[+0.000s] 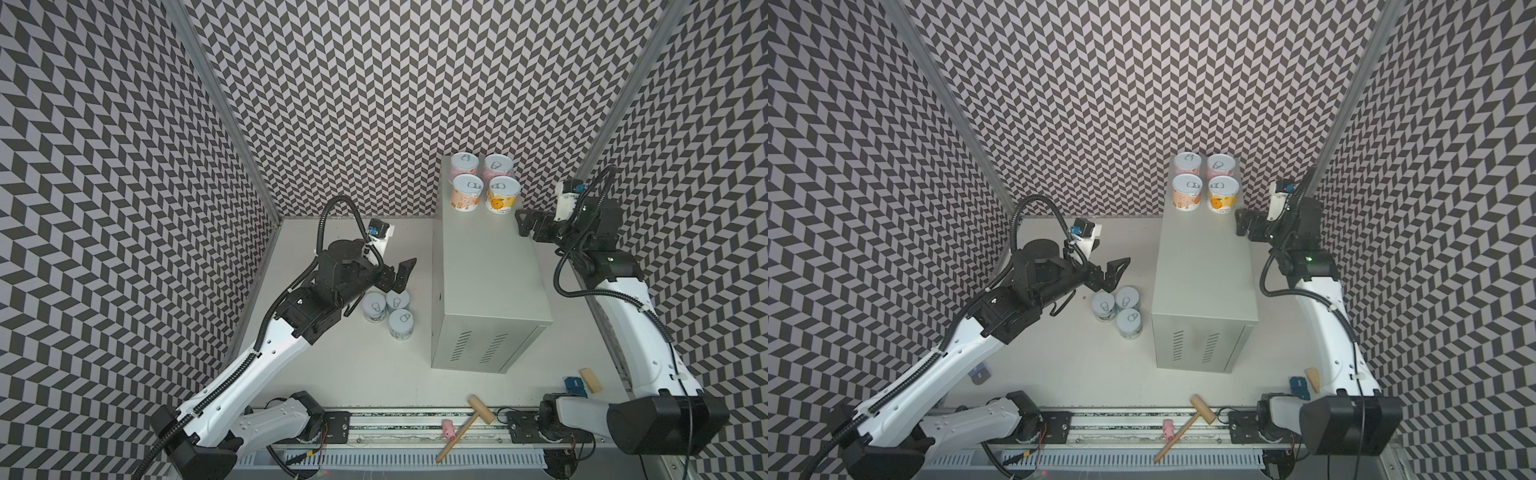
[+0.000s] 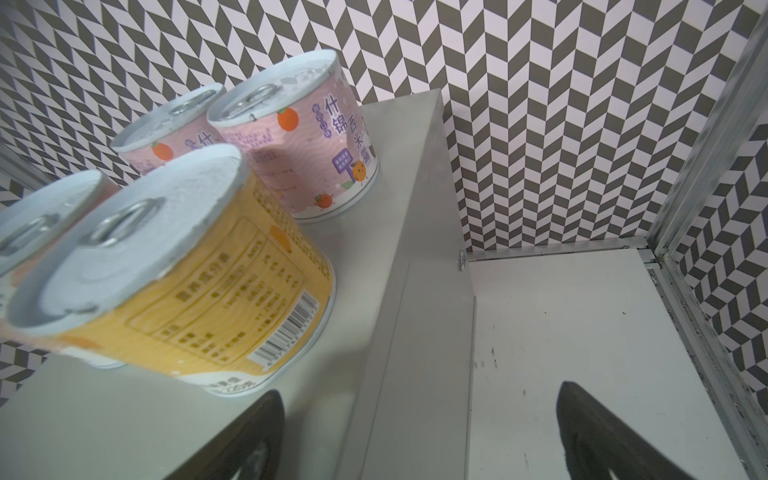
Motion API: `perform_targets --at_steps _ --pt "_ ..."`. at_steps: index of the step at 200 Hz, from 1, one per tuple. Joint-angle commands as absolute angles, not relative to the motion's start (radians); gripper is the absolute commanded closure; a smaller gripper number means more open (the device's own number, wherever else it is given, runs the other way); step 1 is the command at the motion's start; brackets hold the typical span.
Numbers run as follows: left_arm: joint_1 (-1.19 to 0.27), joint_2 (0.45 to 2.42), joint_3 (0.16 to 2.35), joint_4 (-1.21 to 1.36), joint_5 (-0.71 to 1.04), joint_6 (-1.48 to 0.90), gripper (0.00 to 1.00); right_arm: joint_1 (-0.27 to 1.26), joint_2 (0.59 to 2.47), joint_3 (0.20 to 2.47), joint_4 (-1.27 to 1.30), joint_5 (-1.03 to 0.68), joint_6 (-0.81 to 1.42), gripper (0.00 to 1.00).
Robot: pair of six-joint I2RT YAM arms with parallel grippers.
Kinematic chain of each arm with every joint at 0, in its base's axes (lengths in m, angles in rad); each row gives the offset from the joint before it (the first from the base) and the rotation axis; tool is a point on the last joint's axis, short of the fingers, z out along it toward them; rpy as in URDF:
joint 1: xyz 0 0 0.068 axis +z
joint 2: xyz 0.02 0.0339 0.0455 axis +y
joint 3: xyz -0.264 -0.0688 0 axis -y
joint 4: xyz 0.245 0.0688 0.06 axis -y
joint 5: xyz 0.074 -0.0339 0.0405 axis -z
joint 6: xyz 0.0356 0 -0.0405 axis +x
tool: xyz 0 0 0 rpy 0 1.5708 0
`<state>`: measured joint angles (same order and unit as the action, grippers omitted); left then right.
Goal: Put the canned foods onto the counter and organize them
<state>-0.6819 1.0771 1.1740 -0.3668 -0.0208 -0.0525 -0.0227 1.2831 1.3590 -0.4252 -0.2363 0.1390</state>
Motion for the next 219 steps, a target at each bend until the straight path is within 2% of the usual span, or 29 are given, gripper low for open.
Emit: perform_targets --at_steps 1,103,219 --pt "-0.678 1.063 1.162 -0.333 -0.008 -0.038 0.00 -0.028 1.301 1.388 -0.361 -0.261 0.134 0.01" --pt "-0.678 1.062 1.152 -0.329 -0.016 -0.035 0.00 -0.044 1.356 1.425 -0.374 -0.201 0.121 0.01" --pt "-0.675 1.074 1.151 -0.324 -0.013 -0.035 0.00 -0.054 1.431 1.456 -0.356 -0.273 0.102 0.01"
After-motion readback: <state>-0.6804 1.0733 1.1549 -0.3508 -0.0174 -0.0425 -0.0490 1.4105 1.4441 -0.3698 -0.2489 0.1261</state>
